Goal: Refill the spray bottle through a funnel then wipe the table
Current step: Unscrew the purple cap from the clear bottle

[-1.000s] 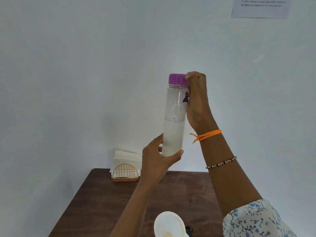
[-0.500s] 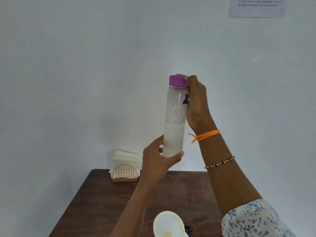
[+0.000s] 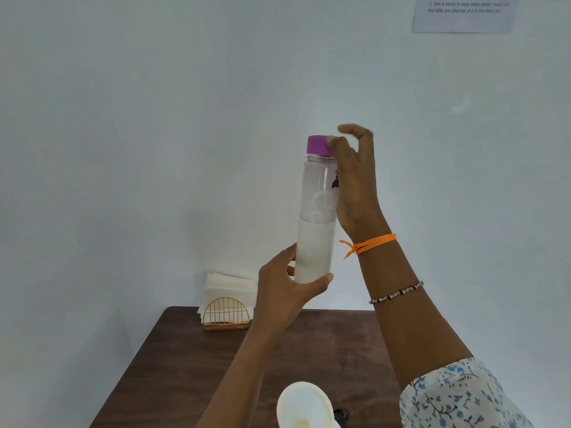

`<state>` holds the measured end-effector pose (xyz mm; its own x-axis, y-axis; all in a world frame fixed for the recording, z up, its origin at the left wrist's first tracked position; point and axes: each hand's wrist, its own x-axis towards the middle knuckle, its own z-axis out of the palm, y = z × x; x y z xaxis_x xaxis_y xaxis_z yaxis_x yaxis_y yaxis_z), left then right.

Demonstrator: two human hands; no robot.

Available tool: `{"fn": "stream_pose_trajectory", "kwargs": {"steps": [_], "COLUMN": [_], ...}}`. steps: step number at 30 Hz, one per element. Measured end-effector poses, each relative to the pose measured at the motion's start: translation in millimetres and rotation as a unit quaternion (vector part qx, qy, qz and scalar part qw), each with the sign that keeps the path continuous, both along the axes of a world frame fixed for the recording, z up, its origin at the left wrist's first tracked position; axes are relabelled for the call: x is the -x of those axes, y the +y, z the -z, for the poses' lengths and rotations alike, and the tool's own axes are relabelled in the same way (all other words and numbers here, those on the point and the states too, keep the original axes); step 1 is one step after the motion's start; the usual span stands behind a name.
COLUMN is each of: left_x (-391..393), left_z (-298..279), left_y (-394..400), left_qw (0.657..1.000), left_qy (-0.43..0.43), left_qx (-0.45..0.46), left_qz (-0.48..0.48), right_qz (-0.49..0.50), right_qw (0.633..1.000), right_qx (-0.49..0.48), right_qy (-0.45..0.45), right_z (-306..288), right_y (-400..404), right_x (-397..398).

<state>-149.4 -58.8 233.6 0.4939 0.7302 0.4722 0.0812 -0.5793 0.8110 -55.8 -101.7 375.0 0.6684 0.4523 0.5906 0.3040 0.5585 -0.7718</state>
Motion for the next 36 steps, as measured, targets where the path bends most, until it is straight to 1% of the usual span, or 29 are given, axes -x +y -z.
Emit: {"fn": "stream_pose_trajectory", "kwargs": {"steps": [4,5,8,10,14,19,21,23,25,29,34,36], "left_x": [-0.1,-0.3,-0.5,-0.8,-2.0,-3.7,-4.2,-4.4,-4.6,-5.6,-6.3,-5.8], "left_z": [1.3,1.9,2.7,2.9,2.0,3.8,5.0,5.3,4.8,3.7,4.2,4.5], "left_y": [0.4,0.5,1.2,1.0,1.8,2.8,2.8,2.9,2.5,2.0,2.8,2.2], "left_qw": [1.0,1.0,1.0,1.0,1.0,1.0,1.0,1.0,1.0,1.0,1.0,1.0], "left_qy": [0.009,0.008,0.007,0.006,0.0,0.009,0.008,0.009,0.014,0.01,0.02,0.019], "left_qx": [0.0,0.0,-0.004,-0.004,-0.002,-0.001,0.0,-0.002,-0.004,0.0,0.001,-0.001], "left_qz": [-0.004,-0.002,0.0,0.003,0.004,-0.002,0.0,0.002,-0.001,0.0,0.001,0.004], "right_qz": [-0.039,-0.03,0.042,0.063,0.035,0.009,0.03,0.089,0.114,0.048,0.018,0.043], "right_qw": [0.999,0.999,0.998,0.997,0.999,1.0,0.999,0.994,0.992,0.998,0.999,0.998], "right_qx": [-0.011,0.001,0.039,0.027,-0.006,-0.008,0.023,0.054,0.044,0.023,0.025,0.043], "right_qy": [-0.014,-0.014,-0.031,-0.031,0.012,0.01,0.001,-0.017,-0.02,0.035,0.018,0.015], "right_z": [-1.7,-1.9,1.1,1.9,3.1,-0.8,-1.9,-0.7,-0.9,-1.4,-6.4,-7.1], "right_y": [-0.1,0.9,4.1,5.4,3.5,3.3,5.0,6.6,5.5,0.3,-1.1,1.0], "right_x": [-0.4,-0.1,0.4,-0.3,-1.2,-3.0,-2.0,-2.4,-3.9,-4.9,-1.9,-1.0]}}
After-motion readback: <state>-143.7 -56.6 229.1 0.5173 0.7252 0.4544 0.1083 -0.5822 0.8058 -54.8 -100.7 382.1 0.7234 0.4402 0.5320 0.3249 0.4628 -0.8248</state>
